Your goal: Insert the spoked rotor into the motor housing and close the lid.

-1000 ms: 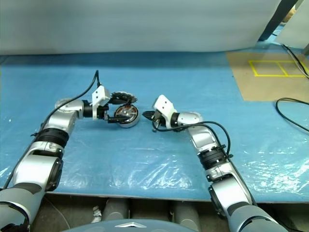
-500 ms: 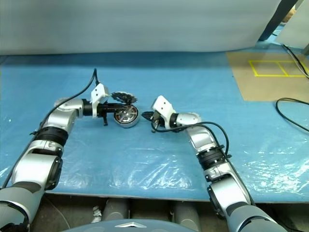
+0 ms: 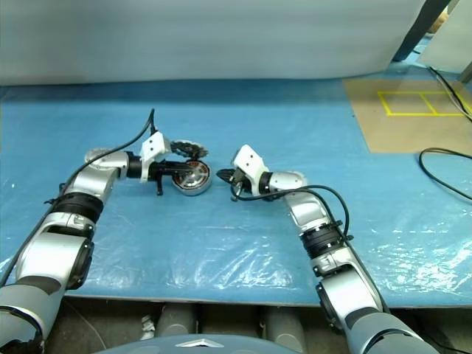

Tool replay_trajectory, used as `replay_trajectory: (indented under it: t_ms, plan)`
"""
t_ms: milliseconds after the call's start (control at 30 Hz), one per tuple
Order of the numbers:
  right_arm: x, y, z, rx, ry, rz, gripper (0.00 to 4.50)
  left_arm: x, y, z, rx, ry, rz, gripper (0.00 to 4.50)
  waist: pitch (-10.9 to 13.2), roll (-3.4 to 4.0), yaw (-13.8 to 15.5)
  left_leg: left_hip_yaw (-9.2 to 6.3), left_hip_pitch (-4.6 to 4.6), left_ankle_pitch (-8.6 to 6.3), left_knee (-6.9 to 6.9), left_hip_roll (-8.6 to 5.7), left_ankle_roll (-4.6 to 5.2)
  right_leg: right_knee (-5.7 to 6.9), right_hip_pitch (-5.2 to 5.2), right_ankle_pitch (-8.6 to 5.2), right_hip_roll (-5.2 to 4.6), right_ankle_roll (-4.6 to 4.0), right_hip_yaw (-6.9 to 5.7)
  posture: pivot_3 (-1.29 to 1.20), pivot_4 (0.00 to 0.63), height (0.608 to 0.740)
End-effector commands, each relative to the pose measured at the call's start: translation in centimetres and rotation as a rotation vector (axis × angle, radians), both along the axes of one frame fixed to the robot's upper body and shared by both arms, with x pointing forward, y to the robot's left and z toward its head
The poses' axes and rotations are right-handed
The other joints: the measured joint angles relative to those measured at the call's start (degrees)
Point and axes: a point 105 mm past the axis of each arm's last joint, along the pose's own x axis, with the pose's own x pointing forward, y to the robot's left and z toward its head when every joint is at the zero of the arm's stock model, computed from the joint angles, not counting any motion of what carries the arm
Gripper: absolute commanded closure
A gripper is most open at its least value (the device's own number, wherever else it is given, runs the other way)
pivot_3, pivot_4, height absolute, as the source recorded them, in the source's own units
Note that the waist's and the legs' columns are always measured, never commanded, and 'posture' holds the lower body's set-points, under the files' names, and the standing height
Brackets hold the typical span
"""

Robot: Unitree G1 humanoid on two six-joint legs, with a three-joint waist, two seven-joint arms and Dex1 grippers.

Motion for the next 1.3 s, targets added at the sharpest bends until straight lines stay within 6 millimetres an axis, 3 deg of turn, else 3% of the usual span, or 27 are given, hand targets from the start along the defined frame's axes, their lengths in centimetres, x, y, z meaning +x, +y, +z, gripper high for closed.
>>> replay_trajectory:
  t_ms: [33, 233, 400, 600, 700, 1000, 1133, 1300]
  plan:
    - [0.2, 0.4, 1.5, 0.023, -0.056, 0.013, 4.50, -0.2, 1.2, 3.0, -0.099, -0.051, -0.006, 4.48, 0.00, 0.00, 0.01, 0.00, -0.01, 0.00, 0.00, 0.00, 0.00, -0.01, -0.01, 0.00, 0.00, 0.00, 0.00, 0.00, 0.150, 0.740]
    - [0.3, 0.5, 1.4, 0.021, -0.058, 0.015, 4.50, 0.2, 4.3, 4.8, -0.080, -0.084, 0.085, 4.48, 0.01, 0.01, 0.03, 0.00, -0.03, 0.00, -0.03, 0.01, 0.00, -0.03, -0.02, 0.00, 0.00, -0.01, -0.02, 0.00, 0.150, 0.740]
    - [0.4, 0.5, 1.4, 0.018, -0.063, 0.016, 4.50, 1.1, 6.9, 4.8, 0.042, -0.103, 0.196, 4.48, 0.02, 0.02, 0.03, 0.00, -0.03, 0.00, -0.02, 0.01, 0.00, -0.03, -0.02, 0.00, 0.00, 0.00, -0.02, 0.00, 0.150, 0.740]
    - [0.5, 0.5, 1.7, 0.020, -0.072, 0.016, 4.50, 2.6, 8.1, 4.6, 0.160, -0.136, 0.301, 4.48, 0.02, 0.00, 0.04, -0.01, -0.06, 0.00, -0.04, -0.01, -0.01, -0.06, -0.02, 0.00, 0.00, 0.00, -0.02, 0.00, 0.150, 0.740]
    - [0.6, 0.5, 1.9, 0.022, -0.076, 0.016, 4.50, 3.4, 7.1, 4.5, 0.167, -0.156, 0.306, 4.48, 0.03, 0.00, 0.13, -0.02, -0.08, 0.00, -0.04, -0.01, -0.01, -0.07, -0.02, 0.00, 0.00, 0.01, -0.02, 0.00, 0.150, 0.740]
    - [0.5, 0.2, 1.9, 0.019, -0.080, 0.006, 4.50, 5.5, 1.5, 7.4, -0.063, -0.251, 0.281, 4.48, 0.09, -0.12, 0.32, -0.13, -0.37, 0.00, 0.06, -0.04, 0.00, -0.04, -0.02, 0.01, 0.01, 0.02, -0.03, 0.00, 0.150, 0.740]
    - [0.4, 0.0, 1.7, 0.016, -0.078, -0.001, 4.50, 5.3, 0.1, 8.0, -0.102, -0.246, 0.225, 4.48, 0.10, -0.12, 0.27, -0.13, -0.39, 0.00, 0.03, -0.04, -0.01, -0.06, -0.02, 0.01, 0.02, 0.02, -0.04, 0.00, 0.150, 0.740]
    - [0.3, -0.3, 1.5, 0.012, -0.071, -0.009, 4.50, 3.6, -1.5, 9.0, -0.199, -0.179, 0.022, 4.48, 0.10, -0.13, 0.51, -0.13, -0.39, 0.00, 0.04, -0.05, 0.00, -0.06, -0.02, 0.01, 0.01, 0.02, -0.04, 0.00, 0.150, 0.740]
